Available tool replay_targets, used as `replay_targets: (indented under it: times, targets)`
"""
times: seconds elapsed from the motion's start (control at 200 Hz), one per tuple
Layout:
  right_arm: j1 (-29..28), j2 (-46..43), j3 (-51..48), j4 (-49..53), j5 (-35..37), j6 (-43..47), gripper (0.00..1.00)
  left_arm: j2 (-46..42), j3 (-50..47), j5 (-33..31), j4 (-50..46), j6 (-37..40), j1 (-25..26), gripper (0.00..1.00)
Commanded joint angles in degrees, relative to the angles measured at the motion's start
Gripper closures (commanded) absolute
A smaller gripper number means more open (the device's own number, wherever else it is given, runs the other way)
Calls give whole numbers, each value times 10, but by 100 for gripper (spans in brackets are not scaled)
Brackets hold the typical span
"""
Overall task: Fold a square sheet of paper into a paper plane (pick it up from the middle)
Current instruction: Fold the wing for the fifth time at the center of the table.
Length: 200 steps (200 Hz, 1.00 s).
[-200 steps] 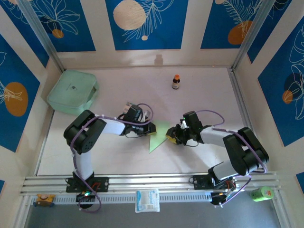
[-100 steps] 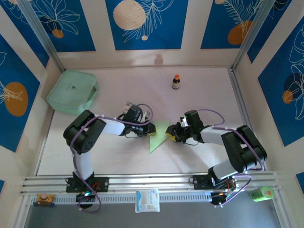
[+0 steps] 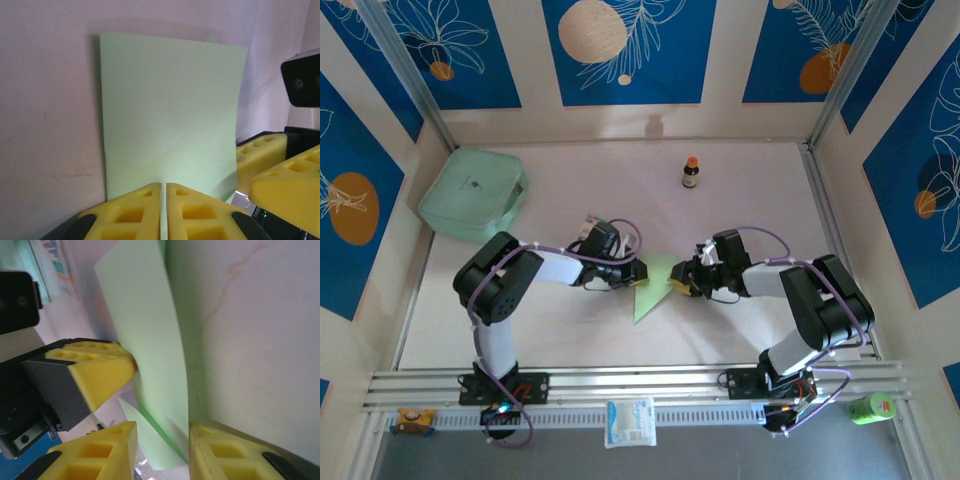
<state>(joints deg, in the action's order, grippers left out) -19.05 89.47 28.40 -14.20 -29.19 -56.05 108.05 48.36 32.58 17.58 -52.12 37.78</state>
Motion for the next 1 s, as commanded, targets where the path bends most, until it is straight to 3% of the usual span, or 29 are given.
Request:
replay_targets:
  times: [0.0,0.995]
  targets:
    - [6,10,17,-10,-47,40,68,-9,-9,13,-20,0,3,88]
    - [9,80,67,15,-61,96,69,-15,-13,17,-9,-5,3,87]
